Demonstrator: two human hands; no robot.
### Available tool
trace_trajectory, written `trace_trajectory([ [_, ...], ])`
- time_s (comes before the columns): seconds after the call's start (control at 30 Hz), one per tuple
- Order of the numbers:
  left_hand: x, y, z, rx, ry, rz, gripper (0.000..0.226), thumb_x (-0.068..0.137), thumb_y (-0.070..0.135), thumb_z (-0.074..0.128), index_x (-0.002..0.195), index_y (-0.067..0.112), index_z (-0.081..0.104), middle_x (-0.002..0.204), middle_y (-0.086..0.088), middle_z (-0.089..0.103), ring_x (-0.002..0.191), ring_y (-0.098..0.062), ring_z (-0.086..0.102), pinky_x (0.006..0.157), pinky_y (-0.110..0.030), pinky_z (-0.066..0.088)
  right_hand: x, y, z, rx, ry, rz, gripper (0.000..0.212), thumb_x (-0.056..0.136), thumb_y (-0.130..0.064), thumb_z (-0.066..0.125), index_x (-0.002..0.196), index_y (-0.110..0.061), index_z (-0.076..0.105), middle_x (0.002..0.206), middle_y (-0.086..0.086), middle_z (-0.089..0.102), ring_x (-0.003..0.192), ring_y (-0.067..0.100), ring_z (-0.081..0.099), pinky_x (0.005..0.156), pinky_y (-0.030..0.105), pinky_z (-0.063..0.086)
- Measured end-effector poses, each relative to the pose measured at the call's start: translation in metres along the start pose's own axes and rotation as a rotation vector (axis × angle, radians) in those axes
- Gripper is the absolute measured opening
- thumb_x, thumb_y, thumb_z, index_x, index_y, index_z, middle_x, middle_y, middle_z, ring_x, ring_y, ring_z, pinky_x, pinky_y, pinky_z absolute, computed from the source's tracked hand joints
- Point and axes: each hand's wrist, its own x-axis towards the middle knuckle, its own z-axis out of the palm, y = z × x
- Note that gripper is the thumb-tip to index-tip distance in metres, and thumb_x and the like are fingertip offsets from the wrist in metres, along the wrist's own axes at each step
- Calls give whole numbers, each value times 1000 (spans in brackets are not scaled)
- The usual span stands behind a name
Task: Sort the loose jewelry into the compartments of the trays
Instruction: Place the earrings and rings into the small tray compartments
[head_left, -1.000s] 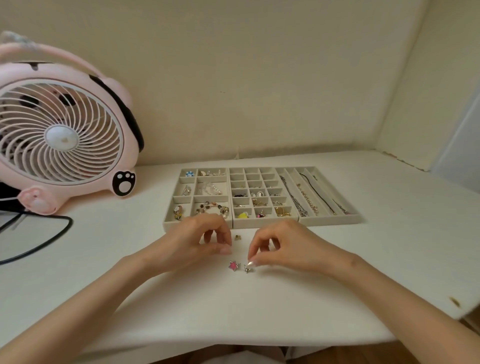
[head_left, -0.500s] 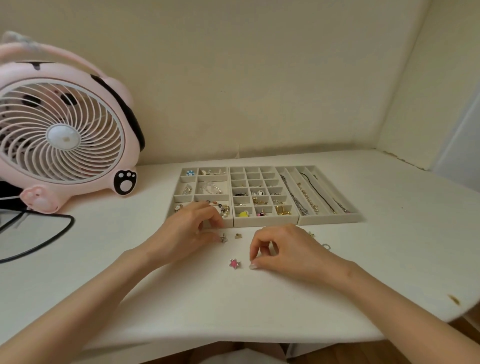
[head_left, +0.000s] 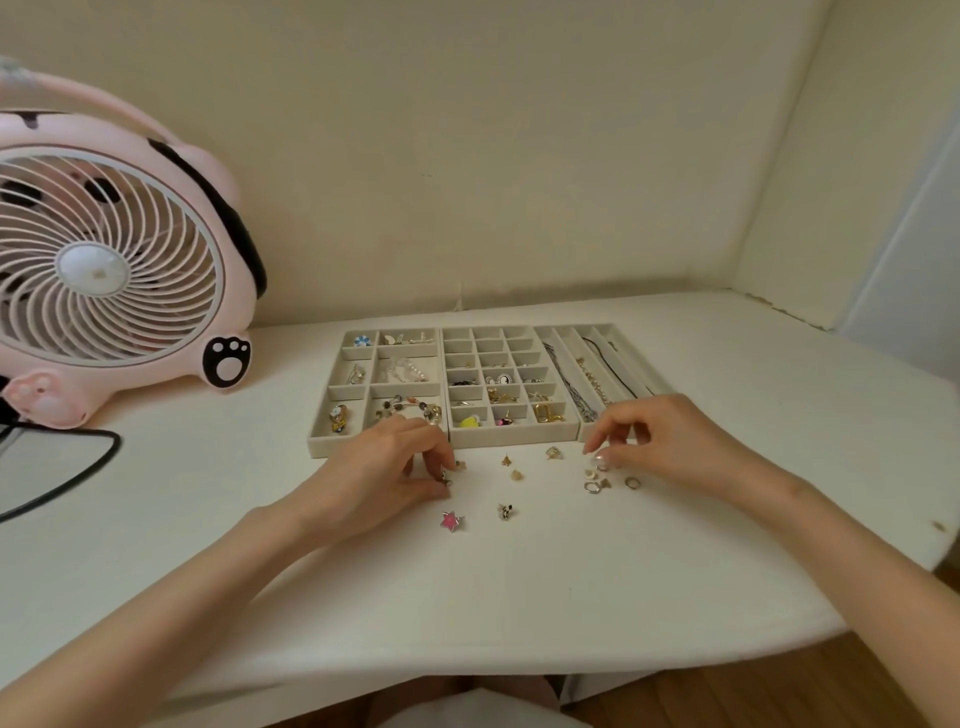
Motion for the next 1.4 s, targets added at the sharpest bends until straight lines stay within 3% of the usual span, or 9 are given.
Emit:
trace_trajectory([
  [0.17,7,10,-2,-5,91,36,15,81,23,70,91,29,61,85,22,54,78,-1,45,65,-17,40,-5,8,-6,-59,-6,24,13,76,-13,73,76,-26,74,65,-11,58,56,-4,45,57,12,33],
  [0.37,13,25,7,-34,-5,116,9,83,26,69,89,26,63,78,20,56,77,-1,45,69,-18,40,-2,15,-12,-165,12,51,21,78,-12,71,76,-32,71,76,-11,62,61,-7,47,61,19,35],
  [0.53,15,26,9,-46,-14,105,10,84,18,68,89,25,63,81,18,57,78,1,45,70,-18,40,-2,20,-11,-215,49,116,14,77,-19,72,77,-32,71,79,-11,62,69,2,50,70,27,41],
  [0.7,15,19,4,-13,26,64,15,83,11,68,86,26,64,79,23,54,77,1,46,66,-16,39,-3,20,-4,-235,59,131,4,80,-28,71,81,-32,72,79,-9,64,68,1,49,64,23,38],
  [0.87,13,13,-5,0,64,20,18,82,10,68,84,28,63,79,15,58,76,2,47,63,-13,37,-2,16,3,-218,73,136,4,77,-34,73,80,-33,71,78,-10,64,71,1,52,64,22,39],
  [1.03,10,13,-11,-1,82,11,17,82,7,67,82,24,63,77,17,57,77,7,47,65,-10,37,2,16,7,-213,56,130,5,76,-32,75,77,-32,70,76,-9,65,71,3,54,67,27,43],
  [1.2,7,5,-12,9,83,-14,17,81,8,68,82,24,64,78,16,58,75,4,47,64,-16,39,1,13,10,-136,25,97,6,76,-26,76,75,-29,71,70,-5,67,63,7,62,70,32,49],
  [1.4,4,-2,-16,2,88,-50,34,80,6,68,77,38,56,73,16,57,77,1,49,62,-12,38,2,-3,12,-104,153,-6,7,78,-23,73,78,-31,72,71,-11,63,64,-5,51,58,18,34],
])
